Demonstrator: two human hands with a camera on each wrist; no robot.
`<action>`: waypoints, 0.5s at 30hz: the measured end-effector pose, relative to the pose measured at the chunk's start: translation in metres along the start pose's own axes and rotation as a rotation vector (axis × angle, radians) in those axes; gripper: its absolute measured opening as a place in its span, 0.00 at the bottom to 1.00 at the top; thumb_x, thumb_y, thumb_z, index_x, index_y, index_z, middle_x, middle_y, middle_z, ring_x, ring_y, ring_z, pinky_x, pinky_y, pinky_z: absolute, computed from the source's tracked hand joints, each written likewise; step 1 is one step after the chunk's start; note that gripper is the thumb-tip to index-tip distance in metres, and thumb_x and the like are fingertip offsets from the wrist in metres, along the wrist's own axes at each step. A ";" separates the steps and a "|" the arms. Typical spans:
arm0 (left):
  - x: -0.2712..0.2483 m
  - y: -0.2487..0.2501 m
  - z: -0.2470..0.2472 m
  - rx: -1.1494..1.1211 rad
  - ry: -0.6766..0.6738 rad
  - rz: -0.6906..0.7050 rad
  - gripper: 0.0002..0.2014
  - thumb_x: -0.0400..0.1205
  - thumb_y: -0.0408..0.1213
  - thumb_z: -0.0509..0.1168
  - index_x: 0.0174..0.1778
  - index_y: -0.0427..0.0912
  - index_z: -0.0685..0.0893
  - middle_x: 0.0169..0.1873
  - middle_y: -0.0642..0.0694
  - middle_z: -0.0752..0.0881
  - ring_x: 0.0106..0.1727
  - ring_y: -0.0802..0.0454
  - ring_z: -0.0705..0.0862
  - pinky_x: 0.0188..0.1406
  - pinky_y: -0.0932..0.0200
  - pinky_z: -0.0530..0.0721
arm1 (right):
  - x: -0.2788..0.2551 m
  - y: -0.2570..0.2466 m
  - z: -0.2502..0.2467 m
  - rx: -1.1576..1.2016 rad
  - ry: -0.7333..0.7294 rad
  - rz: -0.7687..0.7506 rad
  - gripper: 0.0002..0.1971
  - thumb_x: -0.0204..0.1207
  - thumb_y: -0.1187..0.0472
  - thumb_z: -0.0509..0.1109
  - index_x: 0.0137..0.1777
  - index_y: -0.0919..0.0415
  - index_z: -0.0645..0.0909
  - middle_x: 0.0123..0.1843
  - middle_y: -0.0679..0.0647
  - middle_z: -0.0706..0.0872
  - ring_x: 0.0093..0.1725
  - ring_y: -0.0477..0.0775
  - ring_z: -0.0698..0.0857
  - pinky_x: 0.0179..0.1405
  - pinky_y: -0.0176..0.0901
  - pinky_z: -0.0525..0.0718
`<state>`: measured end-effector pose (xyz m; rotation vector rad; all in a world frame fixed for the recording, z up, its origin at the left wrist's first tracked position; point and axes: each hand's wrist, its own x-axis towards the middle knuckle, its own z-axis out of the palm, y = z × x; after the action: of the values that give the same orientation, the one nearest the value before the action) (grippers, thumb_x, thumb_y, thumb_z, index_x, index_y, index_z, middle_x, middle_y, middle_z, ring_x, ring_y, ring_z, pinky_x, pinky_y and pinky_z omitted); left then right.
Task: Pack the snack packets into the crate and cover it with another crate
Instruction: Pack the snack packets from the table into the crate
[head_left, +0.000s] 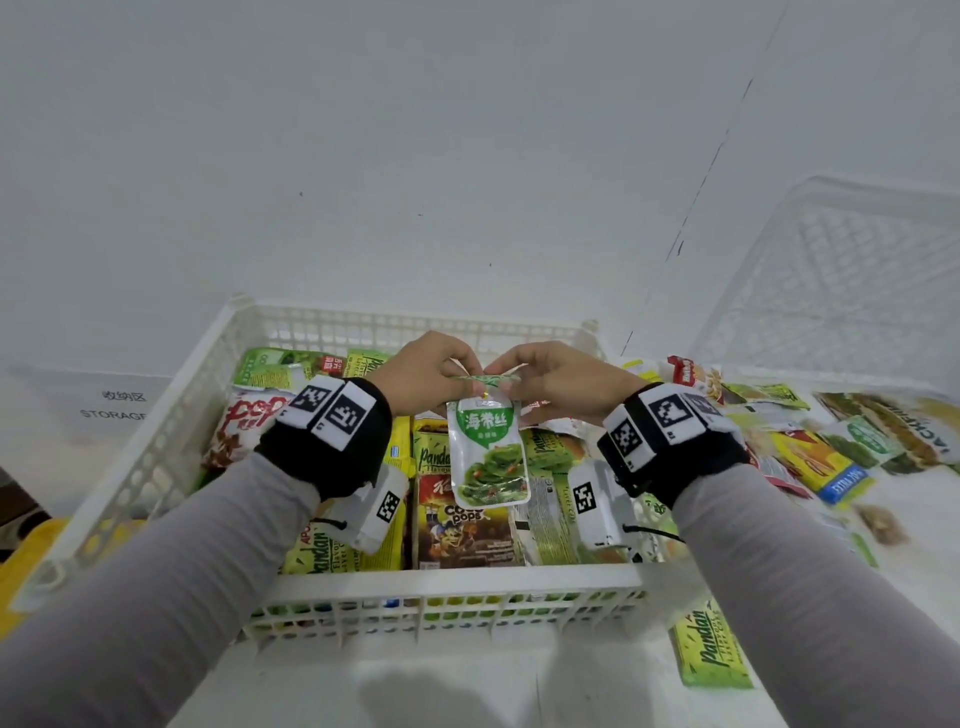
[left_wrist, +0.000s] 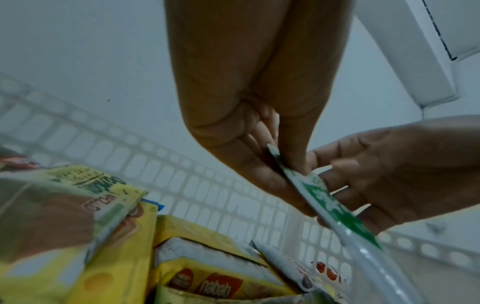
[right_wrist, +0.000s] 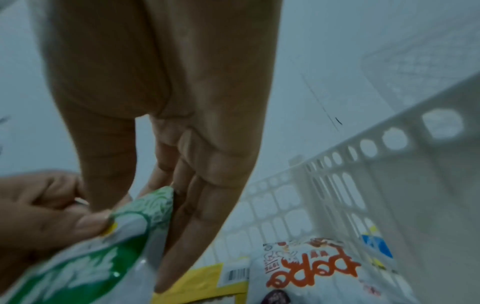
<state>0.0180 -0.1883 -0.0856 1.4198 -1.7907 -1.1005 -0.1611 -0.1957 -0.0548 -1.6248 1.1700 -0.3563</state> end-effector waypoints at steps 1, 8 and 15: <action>0.000 0.000 0.001 -0.029 0.005 -0.006 0.03 0.78 0.31 0.70 0.41 0.40 0.81 0.37 0.38 0.89 0.40 0.43 0.88 0.43 0.49 0.88 | 0.001 0.001 0.001 -0.048 -0.005 0.009 0.08 0.80 0.71 0.65 0.57 0.63 0.76 0.47 0.64 0.82 0.43 0.57 0.83 0.47 0.47 0.85; -0.009 -0.003 -0.038 0.263 -0.230 -0.105 0.07 0.78 0.35 0.70 0.50 0.43 0.82 0.45 0.43 0.88 0.46 0.47 0.88 0.51 0.52 0.86 | 0.011 0.009 0.000 -0.212 0.014 0.145 0.09 0.79 0.76 0.63 0.50 0.61 0.76 0.38 0.61 0.82 0.41 0.61 0.83 0.53 0.57 0.86; -0.026 -0.041 -0.091 0.643 -0.093 -0.436 0.25 0.65 0.39 0.81 0.55 0.45 0.78 0.49 0.50 0.78 0.51 0.49 0.79 0.53 0.56 0.77 | 0.012 0.021 -0.014 -0.638 0.047 0.405 0.07 0.73 0.69 0.70 0.48 0.58 0.84 0.43 0.57 0.89 0.48 0.60 0.90 0.52 0.54 0.88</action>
<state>0.1209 -0.1889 -0.0771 2.2513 -2.0647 -0.8190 -0.1755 -0.2129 -0.0712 -1.8494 1.7226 0.2719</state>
